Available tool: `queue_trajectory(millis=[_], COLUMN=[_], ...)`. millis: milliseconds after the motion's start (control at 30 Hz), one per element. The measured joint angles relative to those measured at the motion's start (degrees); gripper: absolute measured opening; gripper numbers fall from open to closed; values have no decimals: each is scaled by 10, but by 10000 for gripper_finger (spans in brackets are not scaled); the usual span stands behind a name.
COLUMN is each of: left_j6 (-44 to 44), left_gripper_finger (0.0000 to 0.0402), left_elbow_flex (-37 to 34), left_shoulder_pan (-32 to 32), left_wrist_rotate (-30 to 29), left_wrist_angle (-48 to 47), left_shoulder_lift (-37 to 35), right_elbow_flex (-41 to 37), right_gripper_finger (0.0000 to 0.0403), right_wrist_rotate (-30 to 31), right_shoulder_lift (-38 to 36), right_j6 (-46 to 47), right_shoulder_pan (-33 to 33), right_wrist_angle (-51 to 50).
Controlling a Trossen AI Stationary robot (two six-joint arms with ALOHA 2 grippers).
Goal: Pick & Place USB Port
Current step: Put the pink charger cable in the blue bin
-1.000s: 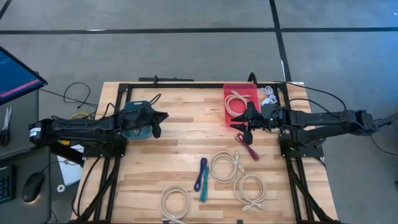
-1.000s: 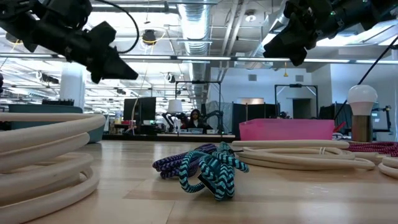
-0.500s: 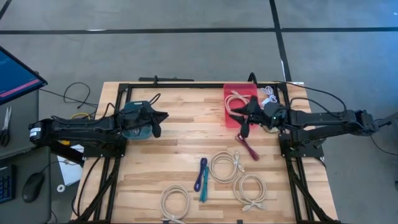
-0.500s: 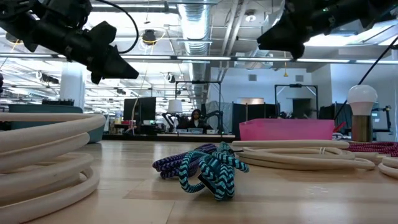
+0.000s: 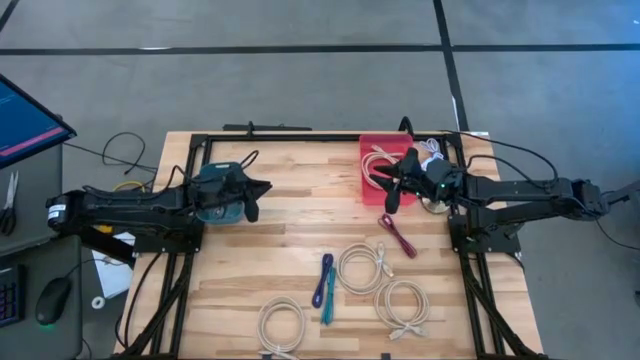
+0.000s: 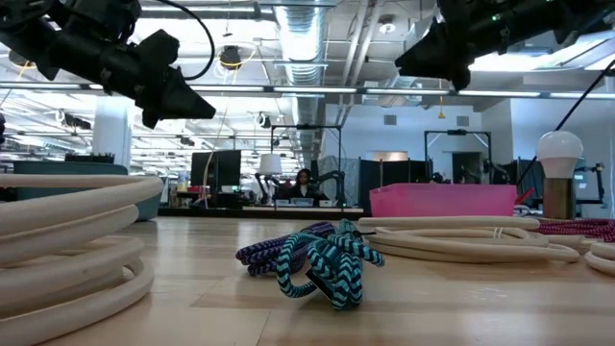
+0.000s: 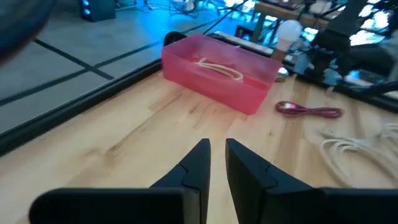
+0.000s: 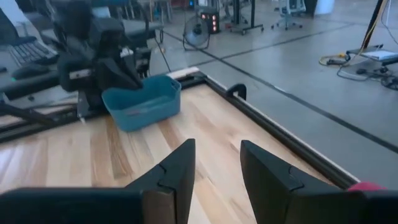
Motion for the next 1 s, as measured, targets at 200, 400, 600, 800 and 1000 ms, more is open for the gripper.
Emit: queue_trajectory(millis=[200, 400, 600, 800, 1000], left_j6=[-9, -9, -9, -9, -9], left_gripper_finger=[49, 49, 49, 49, 49], left_elbow_flex=[0, 0, 0, 0, 0], left_shoulder_pan=[-10, -17, -17, -17, -17], left_wrist_rotate=[60, 67, 67, 66, 66], left_wrist_angle=[18, 51, 61, 68, 72], left_shoulder_lift=[0, 0, 0, 0, 0], right_elbow_flex=[0, 0, 0, 0, 0], right_gripper_finger=[120, 120, 120, 120, 120], right_wrist_rotate=[0, 1, 1, 0, -1], right_shoulder_lift=[0, 0, 0, 0, 0], right_j6=[-8, -19, -20, -19, -20], right_shoulder_pan=[1, -5, -4, -4, 4], right_wrist_angle=[25, 47, 47, 34, 19])
